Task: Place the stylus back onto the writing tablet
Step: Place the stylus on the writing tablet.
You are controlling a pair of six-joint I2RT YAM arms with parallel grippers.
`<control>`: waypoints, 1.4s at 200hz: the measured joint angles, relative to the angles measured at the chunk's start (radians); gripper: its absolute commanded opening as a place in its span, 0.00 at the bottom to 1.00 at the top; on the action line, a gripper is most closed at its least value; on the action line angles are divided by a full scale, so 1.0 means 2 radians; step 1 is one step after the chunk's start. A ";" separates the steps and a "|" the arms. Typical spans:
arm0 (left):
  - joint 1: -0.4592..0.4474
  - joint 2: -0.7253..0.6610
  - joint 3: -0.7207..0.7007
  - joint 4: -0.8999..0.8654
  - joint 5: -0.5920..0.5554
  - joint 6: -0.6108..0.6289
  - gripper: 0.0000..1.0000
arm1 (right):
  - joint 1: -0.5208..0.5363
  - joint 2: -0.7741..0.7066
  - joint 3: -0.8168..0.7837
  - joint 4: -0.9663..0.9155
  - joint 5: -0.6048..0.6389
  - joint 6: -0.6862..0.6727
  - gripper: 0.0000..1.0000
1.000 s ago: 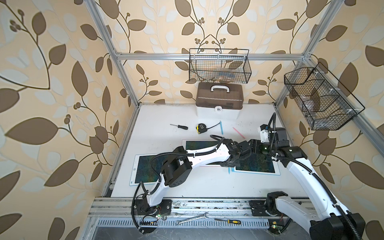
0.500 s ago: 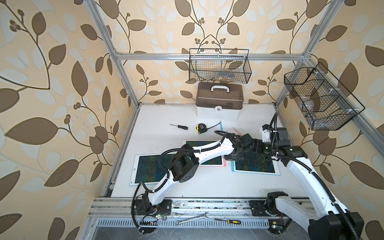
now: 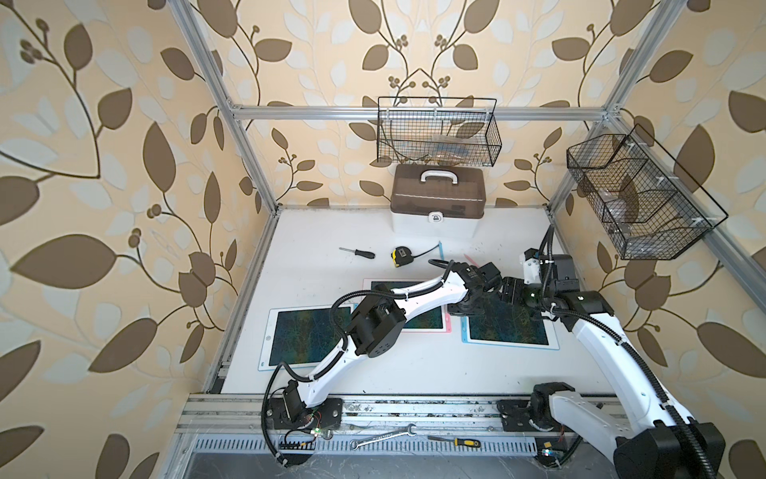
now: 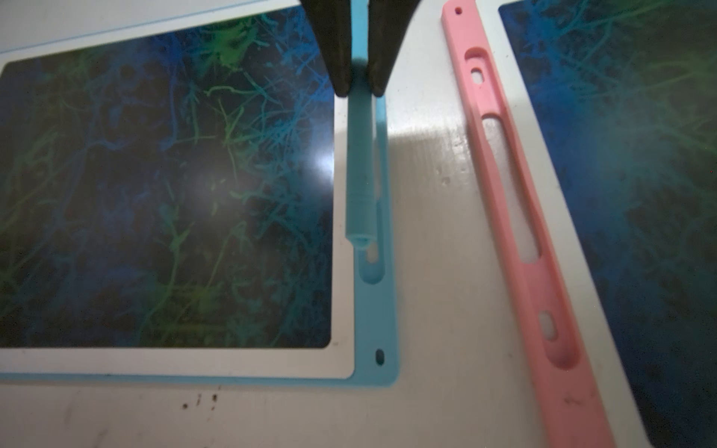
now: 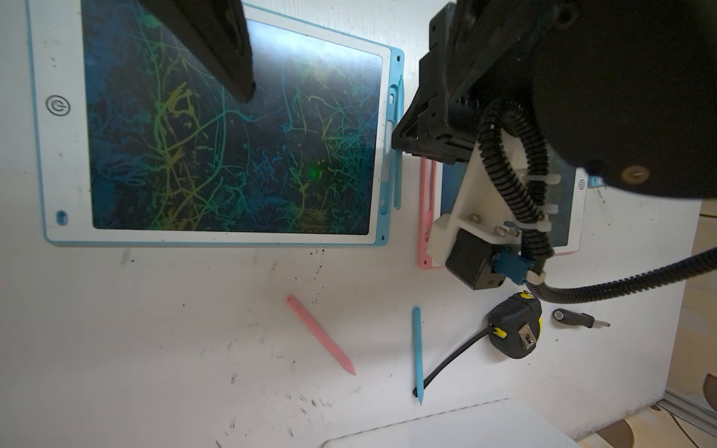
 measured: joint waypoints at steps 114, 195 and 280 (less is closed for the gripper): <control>0.004 0.016 0.009 0.000 0.001 0.014 0.13 | -0.002 0.003 0.000 -0.002 0.005 -0.001 0.77; 0.004 0.021 0.012 0.000 0.001 0.014 0.22 | -0.002 0.003 0.000 -0.004 0.003 -0.002 0.77; 0.004 0.021 0.012 0.001 0.001 0.014 0.27 | -0.002 0.003 0.000 -0.005 0.003 -0.002 0.77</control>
